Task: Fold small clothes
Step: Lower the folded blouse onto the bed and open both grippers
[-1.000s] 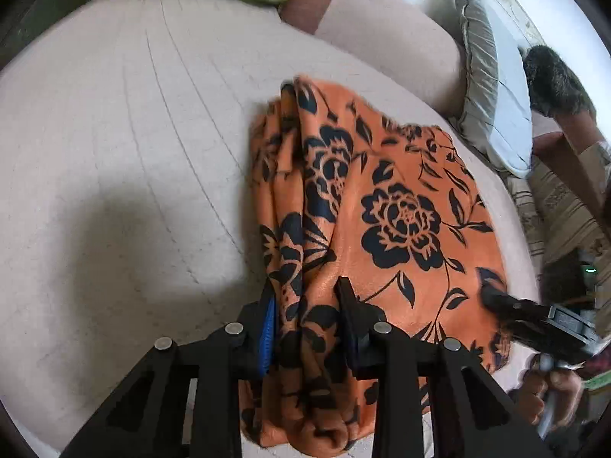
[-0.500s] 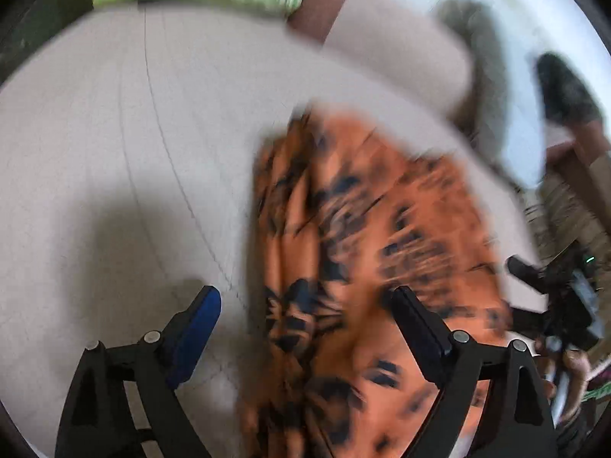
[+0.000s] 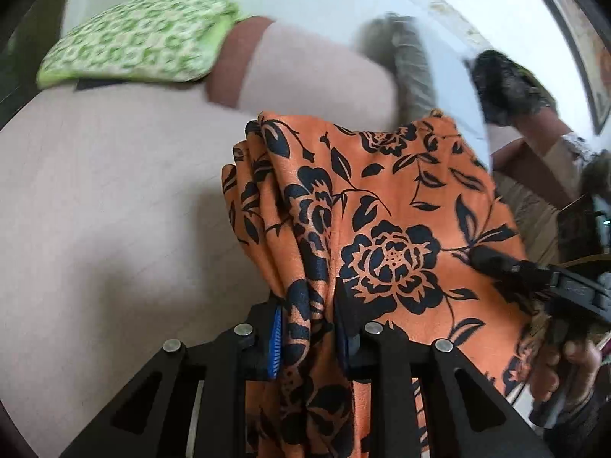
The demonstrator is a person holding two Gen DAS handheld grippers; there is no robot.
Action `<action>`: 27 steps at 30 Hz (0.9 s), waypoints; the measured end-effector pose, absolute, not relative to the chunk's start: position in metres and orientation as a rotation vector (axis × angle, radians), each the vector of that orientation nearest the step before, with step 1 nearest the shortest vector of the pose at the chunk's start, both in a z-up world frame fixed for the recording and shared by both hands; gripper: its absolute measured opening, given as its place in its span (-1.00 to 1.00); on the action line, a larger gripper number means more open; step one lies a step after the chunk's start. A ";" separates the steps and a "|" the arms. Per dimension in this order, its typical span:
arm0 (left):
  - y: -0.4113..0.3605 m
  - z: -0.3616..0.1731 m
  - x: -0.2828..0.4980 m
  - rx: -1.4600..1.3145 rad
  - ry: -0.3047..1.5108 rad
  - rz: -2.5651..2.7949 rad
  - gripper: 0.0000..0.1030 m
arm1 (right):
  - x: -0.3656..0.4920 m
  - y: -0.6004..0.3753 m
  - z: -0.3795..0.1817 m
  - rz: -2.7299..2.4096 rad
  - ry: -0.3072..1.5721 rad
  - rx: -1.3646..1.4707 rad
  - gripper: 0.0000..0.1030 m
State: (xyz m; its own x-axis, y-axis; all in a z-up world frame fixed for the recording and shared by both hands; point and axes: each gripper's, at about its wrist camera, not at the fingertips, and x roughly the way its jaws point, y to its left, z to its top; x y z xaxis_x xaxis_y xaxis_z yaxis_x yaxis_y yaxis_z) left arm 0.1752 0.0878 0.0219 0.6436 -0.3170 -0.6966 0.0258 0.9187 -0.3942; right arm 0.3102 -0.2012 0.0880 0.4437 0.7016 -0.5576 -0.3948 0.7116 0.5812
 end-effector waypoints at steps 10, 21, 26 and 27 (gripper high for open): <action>0.057 -0.049 0.204 -0.292 0.996 -0.092 0.11 | 0.317 -0.287 -0.013 0.398 0.959 0.481 0.15; 0.060 -0.073 0.168 -0.261 1.093 -0.042 0.32 | 0.266 -0.234 -0.031 0.574 1.069 0.582 0.34; 0.056 -0.008 0.131 -0.207 0.947 -0.010 0.31 | 0.236 -0.249 0.022 0.516 0.923 0.518 0.25; 0.056 0.002 0.123 -0.204 0.920 -0.010 0.31 | 0.227 -0.252 0.033 0.498 0.895 0.478 0.29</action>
